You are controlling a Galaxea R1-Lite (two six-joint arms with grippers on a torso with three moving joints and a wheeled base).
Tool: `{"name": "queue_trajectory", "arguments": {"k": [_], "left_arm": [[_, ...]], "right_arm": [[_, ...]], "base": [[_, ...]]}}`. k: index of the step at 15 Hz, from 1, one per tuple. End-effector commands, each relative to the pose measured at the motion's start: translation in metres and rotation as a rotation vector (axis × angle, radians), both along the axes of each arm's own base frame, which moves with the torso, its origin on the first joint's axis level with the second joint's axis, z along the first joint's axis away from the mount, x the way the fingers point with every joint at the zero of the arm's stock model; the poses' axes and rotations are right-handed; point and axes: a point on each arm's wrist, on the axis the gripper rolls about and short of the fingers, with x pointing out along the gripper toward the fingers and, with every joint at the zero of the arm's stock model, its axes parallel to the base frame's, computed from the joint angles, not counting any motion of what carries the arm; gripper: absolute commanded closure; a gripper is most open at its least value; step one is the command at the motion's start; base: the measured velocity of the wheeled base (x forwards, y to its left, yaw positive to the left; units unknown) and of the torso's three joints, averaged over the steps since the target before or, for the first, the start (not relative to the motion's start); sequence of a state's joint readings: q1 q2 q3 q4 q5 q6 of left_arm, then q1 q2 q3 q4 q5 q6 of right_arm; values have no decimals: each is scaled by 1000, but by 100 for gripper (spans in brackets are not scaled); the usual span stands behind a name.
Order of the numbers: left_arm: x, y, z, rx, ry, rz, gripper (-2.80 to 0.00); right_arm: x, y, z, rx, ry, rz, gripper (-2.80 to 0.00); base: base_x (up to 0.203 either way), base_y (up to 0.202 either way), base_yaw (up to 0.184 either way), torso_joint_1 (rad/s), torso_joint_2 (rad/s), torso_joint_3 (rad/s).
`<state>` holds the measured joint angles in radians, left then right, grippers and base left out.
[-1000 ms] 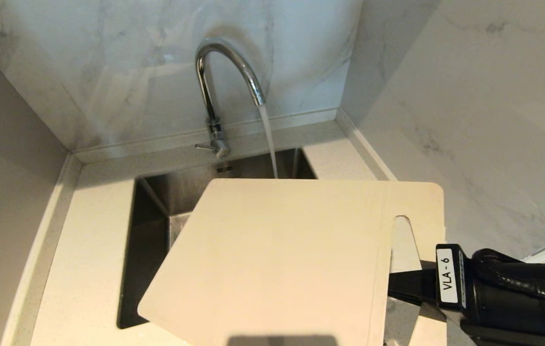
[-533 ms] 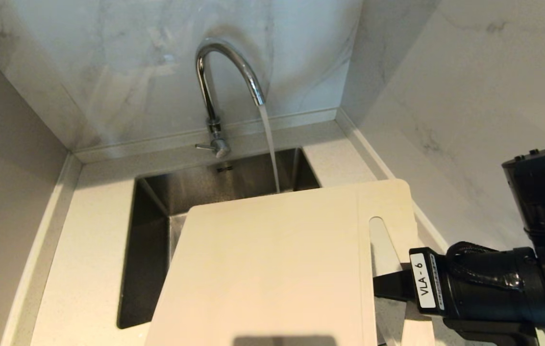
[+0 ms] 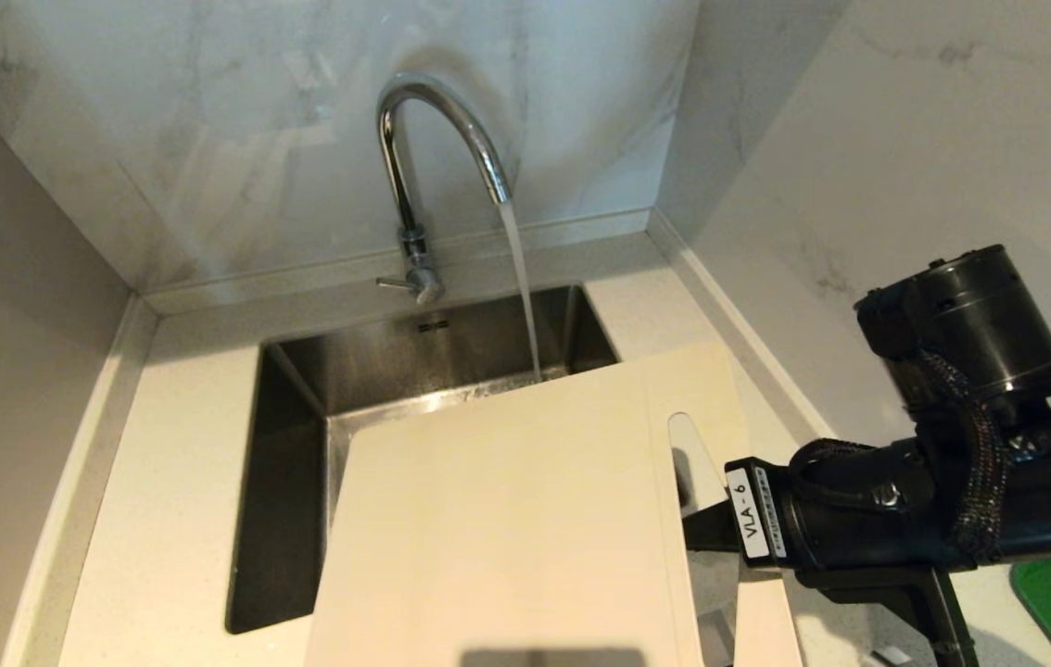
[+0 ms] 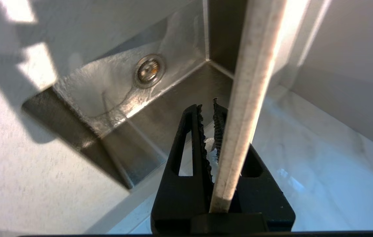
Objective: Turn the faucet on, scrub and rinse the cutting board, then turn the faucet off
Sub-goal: Pick up the cutting board
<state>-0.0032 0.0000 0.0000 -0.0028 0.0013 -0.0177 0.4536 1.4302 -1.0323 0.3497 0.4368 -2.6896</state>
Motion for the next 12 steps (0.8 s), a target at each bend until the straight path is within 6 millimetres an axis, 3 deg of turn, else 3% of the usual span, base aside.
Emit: {"name": "queue_trajectory", "arguments": {"k": [1,12], "left_arm": [[0,0,0,-1,3,0,0],[0,0,0,-1,3,0,0]], "right_arm": [[22,2,-7,-48,14,10,0],[69,-1,8,-24,-35,-57,0]], "base": [[0,0,0,0,0,0],[0,0,0,0,0,0]]}}
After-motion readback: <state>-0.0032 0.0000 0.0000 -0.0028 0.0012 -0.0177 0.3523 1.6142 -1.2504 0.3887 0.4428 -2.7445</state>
